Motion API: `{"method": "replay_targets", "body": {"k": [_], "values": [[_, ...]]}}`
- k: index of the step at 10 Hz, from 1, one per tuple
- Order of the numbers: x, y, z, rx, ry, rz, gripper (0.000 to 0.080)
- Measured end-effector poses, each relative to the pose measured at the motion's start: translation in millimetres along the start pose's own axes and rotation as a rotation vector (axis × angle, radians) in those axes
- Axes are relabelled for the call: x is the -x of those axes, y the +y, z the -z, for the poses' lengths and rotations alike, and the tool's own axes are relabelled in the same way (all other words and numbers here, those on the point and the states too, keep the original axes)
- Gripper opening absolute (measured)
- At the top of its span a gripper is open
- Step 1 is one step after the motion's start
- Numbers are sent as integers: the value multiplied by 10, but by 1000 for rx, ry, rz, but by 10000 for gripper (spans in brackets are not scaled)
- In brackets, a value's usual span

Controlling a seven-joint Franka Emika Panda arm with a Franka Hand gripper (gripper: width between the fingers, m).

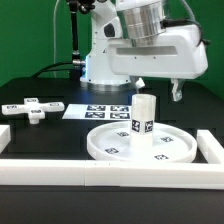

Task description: Assemble round table

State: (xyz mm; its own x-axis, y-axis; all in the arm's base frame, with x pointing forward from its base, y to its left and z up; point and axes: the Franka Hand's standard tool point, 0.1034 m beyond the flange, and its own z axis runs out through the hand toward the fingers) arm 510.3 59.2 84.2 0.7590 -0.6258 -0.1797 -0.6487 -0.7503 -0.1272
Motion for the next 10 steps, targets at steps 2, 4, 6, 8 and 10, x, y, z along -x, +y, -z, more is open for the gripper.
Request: {"method": "replay_targets", "body": {"k": [2,4,6,8,10], "values": [[-2,124,2,35,9,247,649],[-79,342,57,14,15,359,649],[-79,337,45,23,14,469,649],[-90,354,46,26,12,632,649],[-138,557,33,58,37,902,649]]}}
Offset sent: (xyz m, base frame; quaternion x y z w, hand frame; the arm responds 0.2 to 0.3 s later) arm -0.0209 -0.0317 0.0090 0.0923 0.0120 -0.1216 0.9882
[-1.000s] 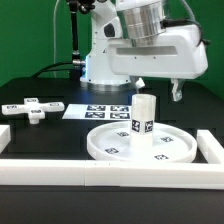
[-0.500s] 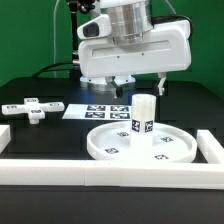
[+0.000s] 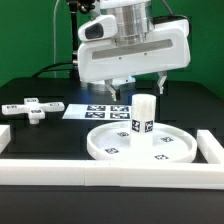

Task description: Assemble round table

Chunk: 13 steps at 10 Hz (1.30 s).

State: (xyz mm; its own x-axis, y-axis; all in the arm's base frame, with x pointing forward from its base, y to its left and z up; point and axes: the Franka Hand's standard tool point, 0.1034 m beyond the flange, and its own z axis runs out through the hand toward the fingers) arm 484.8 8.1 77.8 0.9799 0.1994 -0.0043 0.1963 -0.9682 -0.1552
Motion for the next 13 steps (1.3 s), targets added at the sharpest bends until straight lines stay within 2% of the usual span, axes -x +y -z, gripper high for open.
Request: {"method": "replay_targets", "body": {"k": [1,3,4,7,8,9,10,11,12,13], "values": [[115,161,-22,14,-1,160,649],[244,533,13,13,-2,306,649],[299,630,16,3,-9,342,649],[301,639,16,9,-15,486,649],[282,668,26,27,-10,523,649],[250,733,48,74,10,585,649],[333,857,66,134,39,630,649],[501,982,69,178,53,634,649],[637,1098,71,203,56,644,649],[746,1243,81,207,50,644,649]]}}
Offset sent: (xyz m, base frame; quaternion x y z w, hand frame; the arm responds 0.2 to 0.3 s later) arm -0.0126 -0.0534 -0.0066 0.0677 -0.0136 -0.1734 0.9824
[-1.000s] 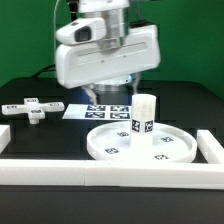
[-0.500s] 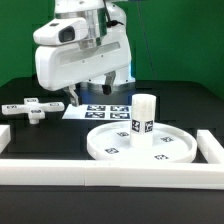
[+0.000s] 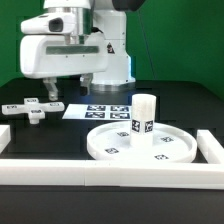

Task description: Assemble round table

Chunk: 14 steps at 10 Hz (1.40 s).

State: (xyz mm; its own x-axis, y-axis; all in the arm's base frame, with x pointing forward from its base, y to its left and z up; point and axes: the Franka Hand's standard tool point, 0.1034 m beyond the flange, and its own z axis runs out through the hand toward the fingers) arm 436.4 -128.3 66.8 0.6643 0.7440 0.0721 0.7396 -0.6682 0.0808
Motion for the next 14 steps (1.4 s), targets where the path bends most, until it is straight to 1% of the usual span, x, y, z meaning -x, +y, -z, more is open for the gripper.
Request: {"method": "replay_targets", "body": {"k": [1,2,4,5,6,7,9,10,14], "values": [[93,-1,-14,-56,-8,-44,649],[80,32,-9,-44,-6,-48,649],[74,26,-21,-47,-9,-40,649],[49,34,-27,-43,-19,15,649],[158,55,-32,-32,-24,54,649],[302,46,-50,-28,-32,64,649],[495,42,-66,-38,-43,87,649],[528,50,-68,-39,-44,74,649],[527,50,-86,-41,-47,98,649]]}}
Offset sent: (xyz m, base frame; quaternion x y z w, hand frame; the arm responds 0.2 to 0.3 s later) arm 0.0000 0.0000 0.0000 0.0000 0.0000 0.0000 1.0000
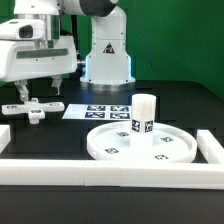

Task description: Assemble round table

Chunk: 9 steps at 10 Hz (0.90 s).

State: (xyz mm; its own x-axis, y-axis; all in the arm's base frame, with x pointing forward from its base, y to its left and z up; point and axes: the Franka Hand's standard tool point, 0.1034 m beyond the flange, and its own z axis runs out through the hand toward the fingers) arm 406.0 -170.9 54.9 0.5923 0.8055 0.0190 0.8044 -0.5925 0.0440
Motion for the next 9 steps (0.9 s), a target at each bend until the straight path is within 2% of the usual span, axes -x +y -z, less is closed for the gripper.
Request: {"method": "replay_targets", "body": {"k": [5,9], "values": [[25,-28,-84,-21,-22,66,649],[16,-30,-85,-22,-28,119,649]]}}
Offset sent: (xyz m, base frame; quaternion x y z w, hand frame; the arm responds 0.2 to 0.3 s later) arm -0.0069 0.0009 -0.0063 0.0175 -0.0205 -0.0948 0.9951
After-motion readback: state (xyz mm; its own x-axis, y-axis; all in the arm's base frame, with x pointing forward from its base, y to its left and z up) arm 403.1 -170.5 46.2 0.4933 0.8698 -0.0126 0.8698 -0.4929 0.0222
